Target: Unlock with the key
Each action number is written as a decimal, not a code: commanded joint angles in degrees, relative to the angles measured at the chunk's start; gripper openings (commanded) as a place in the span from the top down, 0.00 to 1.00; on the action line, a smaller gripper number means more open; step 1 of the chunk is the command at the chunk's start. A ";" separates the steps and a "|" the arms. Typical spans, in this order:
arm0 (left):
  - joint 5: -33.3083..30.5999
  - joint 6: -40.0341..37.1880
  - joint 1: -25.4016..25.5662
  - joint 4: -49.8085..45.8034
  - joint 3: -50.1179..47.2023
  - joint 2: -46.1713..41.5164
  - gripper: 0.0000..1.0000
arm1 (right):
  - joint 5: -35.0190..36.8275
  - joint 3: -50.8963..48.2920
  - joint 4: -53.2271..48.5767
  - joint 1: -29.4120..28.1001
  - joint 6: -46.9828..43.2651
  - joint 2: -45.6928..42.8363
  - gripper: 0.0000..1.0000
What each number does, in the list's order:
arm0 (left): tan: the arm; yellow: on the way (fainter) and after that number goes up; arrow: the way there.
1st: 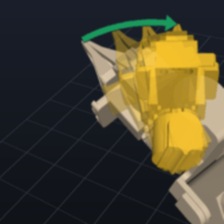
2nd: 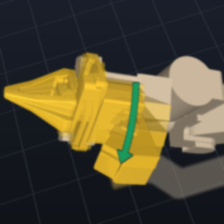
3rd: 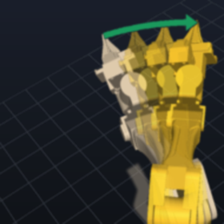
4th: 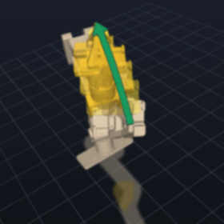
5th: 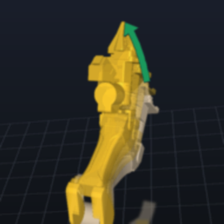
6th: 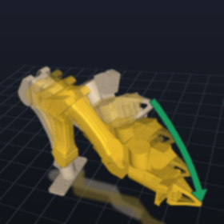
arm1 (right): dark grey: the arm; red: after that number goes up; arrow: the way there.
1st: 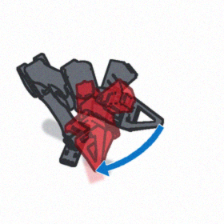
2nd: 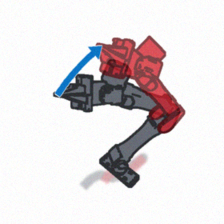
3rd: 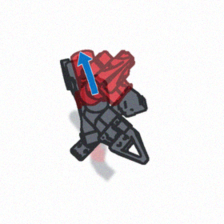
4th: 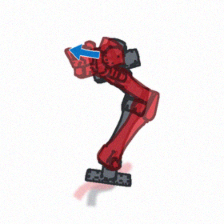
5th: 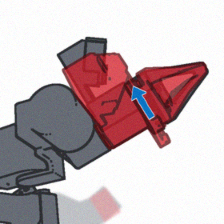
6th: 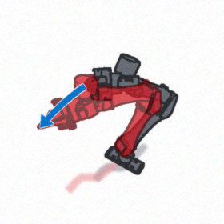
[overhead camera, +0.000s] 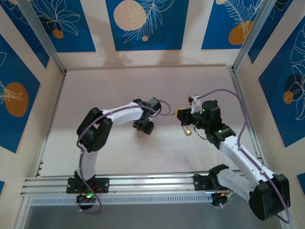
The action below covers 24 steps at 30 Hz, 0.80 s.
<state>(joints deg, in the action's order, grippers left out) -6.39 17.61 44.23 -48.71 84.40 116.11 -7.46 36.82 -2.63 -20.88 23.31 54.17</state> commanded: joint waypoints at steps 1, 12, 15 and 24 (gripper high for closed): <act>1.18 -1.59 -1.18 -1.58 0.68 1.01 0.49 | -0.04 0.19 0.41 0.37 0.54 -0.91 1.00; 2.00 -3.49 -1.90 -1.31 2.00 3.06 0.52 | 0.08 0.11 0.27 0.34 0.44 -0.75 1.00; 2.17 -4.20 -1.87 -0.89 2.00 3.60 0.53 | 0.17 0.13 0.26 0.41 0.50 -0.72 1.00; 0.75 -5.77 -1.94 0.10 1.88 3.52 0.67 | 0.33 0.34 -0.24 0.53 0.30 -0.90 1.00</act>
<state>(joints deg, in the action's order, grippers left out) -4.71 12.91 42.81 -49.80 86.04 118.21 -7.46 36.82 -2.66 -20.69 23.31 54.17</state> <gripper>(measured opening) 0.383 0.072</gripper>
